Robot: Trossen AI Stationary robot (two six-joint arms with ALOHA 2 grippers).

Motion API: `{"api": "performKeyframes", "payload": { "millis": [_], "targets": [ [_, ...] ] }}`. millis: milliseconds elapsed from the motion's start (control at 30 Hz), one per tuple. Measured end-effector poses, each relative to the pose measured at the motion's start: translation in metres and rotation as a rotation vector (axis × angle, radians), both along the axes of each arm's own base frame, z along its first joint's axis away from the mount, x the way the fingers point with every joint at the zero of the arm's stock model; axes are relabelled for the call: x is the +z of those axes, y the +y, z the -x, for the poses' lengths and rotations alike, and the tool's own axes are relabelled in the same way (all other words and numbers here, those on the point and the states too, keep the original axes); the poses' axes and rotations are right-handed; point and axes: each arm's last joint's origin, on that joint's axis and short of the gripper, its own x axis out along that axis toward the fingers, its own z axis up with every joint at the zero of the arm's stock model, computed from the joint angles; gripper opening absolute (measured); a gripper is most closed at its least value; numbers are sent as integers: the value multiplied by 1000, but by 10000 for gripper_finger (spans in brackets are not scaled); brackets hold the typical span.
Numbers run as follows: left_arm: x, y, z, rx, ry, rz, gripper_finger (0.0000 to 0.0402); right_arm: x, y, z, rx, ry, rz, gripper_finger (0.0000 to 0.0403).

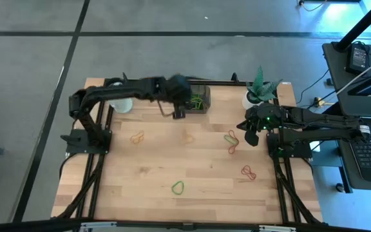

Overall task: Pick and place rubber bands into bin
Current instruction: Put the black rubber band into the bin

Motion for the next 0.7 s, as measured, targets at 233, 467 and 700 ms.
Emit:
{"api": "performKeyframes", "payload": {
  "millis": [233, 467, 700],
  "targets": [
    [-12, 70, 5, -1, 46, 35, 4, 1, 0, -1, -29, -20, -18, 18],
    [-65, 110, -17, -84, 157, 88, 3, 2, -2, -1, -53, -25, 19, 18],
    [-117, 122, -30, -127, 301, 88, 3, 2, -2, -2, -64, -30, 7, 18]
  ]
}}
